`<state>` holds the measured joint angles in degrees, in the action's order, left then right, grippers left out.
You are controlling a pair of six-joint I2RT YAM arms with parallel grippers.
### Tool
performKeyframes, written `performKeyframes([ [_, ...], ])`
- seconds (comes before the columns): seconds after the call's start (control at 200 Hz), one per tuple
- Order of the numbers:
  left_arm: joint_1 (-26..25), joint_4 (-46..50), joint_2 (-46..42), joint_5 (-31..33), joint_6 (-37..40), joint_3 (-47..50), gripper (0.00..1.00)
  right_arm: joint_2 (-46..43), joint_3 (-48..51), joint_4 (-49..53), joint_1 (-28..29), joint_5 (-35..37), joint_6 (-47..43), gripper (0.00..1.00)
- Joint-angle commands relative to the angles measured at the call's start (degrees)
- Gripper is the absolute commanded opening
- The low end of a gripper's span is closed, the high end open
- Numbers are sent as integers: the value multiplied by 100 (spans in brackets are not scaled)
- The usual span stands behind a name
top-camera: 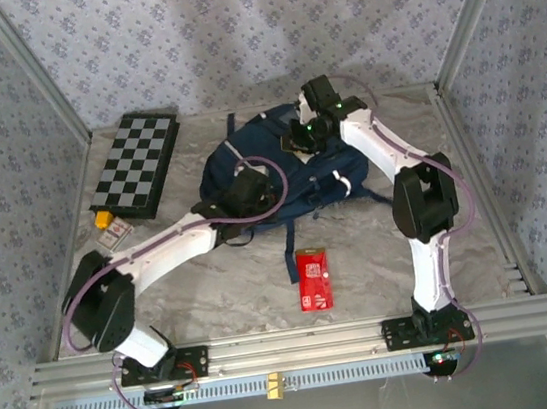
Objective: Pack the student bag
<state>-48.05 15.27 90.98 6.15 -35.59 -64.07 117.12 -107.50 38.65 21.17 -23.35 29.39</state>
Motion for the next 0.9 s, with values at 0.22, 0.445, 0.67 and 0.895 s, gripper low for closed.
performKeyframes([
  [0.22,-61,-108,23,-387,51,-147,0,-1220,1350,-267,-255,-427,473,45],
  [0.445,-52,-73,-3,-378,121,-148,0,-1979,2778,-983,-175,-473,1104,45],
  [0.67,-53,-96,3,-439,217,-150,0,-1926,3523,-2284,80,-795,2100,43],
  [0.895,-47,73,69,-494,435,-219,0,-1628,3461,-2658,247,-624,2393,32],
])
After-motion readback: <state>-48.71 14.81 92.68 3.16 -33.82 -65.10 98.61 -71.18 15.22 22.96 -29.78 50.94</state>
